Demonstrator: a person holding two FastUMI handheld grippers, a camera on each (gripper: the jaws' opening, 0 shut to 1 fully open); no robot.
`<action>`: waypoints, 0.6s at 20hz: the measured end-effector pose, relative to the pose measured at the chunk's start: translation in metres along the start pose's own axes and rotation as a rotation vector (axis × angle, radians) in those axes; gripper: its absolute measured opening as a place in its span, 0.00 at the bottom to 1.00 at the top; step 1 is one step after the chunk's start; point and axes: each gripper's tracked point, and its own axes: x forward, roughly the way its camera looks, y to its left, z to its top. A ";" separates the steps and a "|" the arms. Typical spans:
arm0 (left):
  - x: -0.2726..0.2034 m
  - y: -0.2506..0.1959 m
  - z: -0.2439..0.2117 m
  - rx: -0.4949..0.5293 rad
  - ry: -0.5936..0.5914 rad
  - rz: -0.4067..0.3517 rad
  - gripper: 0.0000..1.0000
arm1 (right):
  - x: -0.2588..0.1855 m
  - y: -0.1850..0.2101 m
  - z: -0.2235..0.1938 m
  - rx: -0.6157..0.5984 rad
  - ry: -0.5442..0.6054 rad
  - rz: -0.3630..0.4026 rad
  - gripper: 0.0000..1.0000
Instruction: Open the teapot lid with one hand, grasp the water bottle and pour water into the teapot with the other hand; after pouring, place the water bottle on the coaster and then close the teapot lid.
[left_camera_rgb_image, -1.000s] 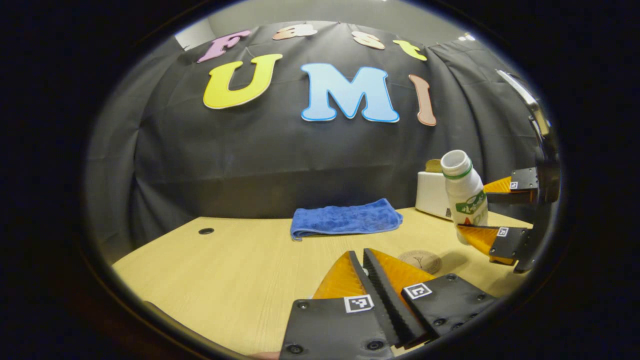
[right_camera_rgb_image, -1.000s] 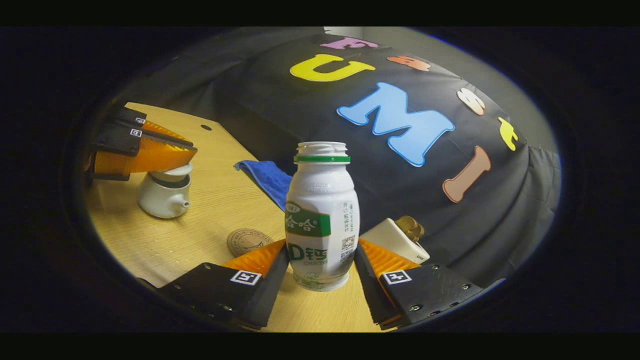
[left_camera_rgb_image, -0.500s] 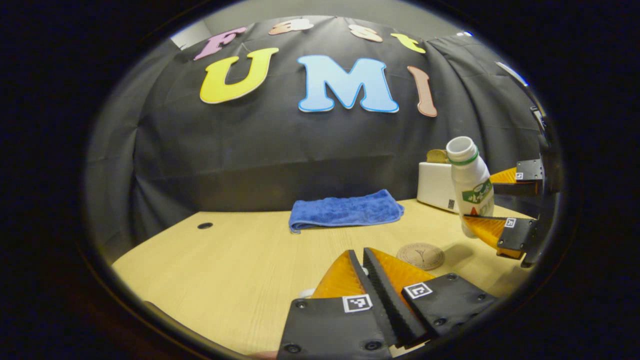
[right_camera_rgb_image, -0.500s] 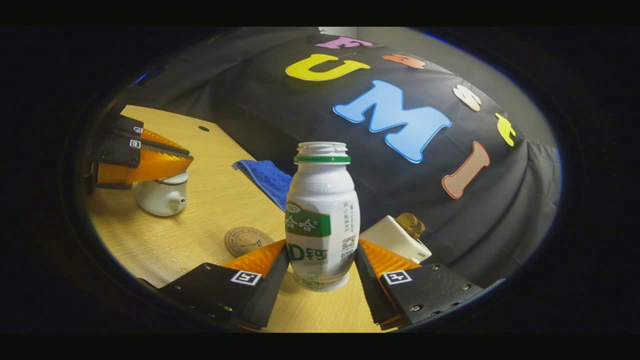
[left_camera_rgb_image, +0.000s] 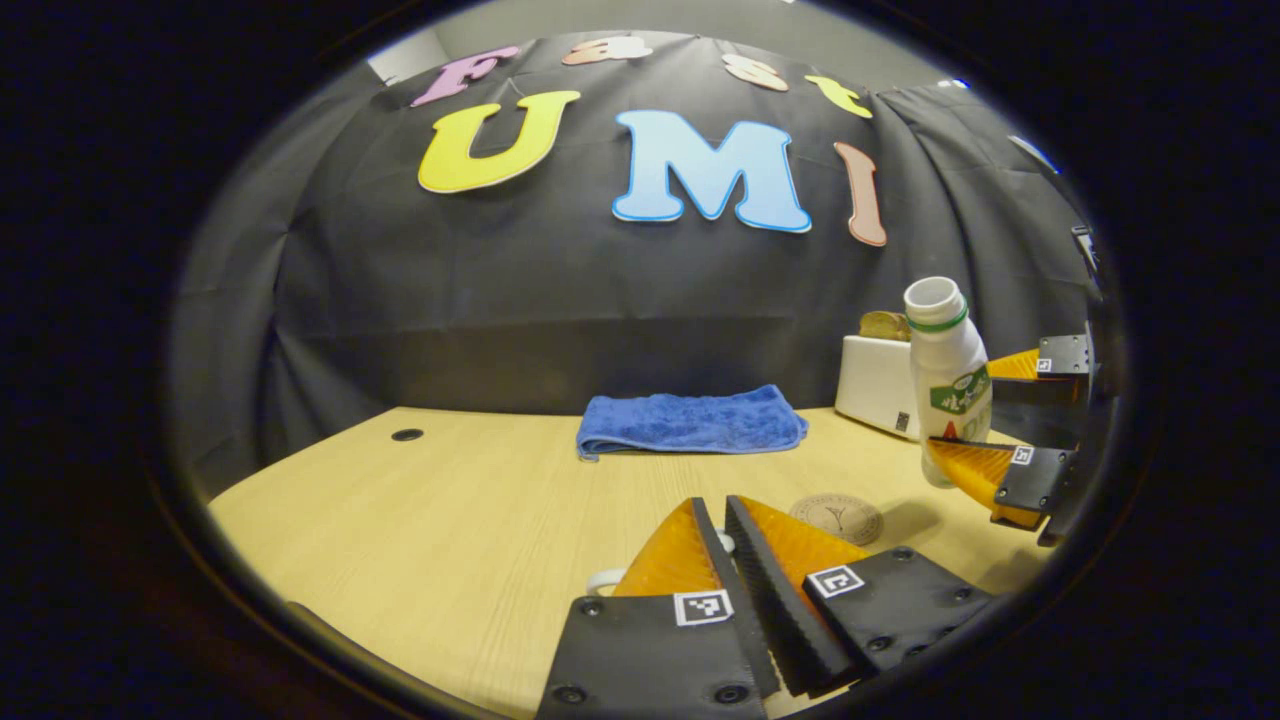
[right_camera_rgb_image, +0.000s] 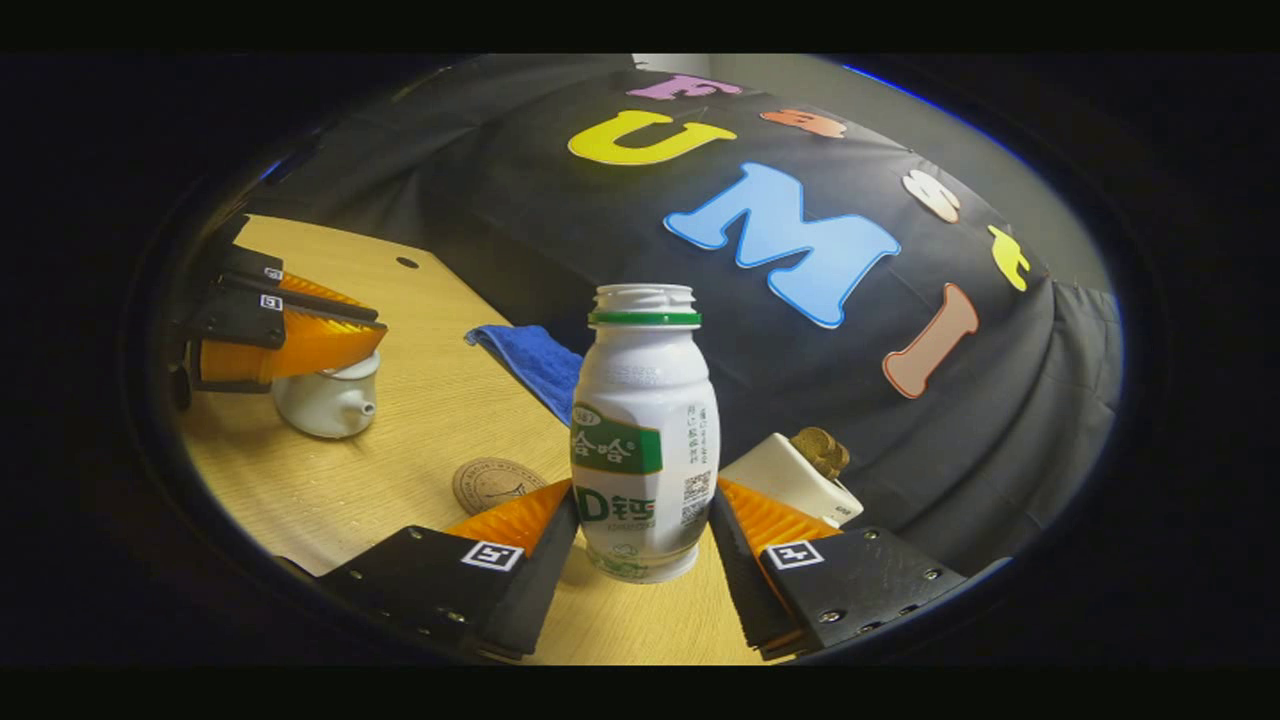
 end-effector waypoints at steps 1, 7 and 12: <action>-0.001 -0.001 -0.001 0.011 -0.002 0.007 0.15 | -0.001 0.000 0.000 0.001 0.000 0.000 0.73; 0.000 -0.001 0.001 0.039 -0.009 0.017 0.61 | 0.002 0.002 -0.004 0.004 0.008 0.008 0.73; -0.005 -0.001 0.009 0.048 -0.026 0.017 0.22 | 0.003 0.004 -0.002 0.036 0.006 0.014 0.73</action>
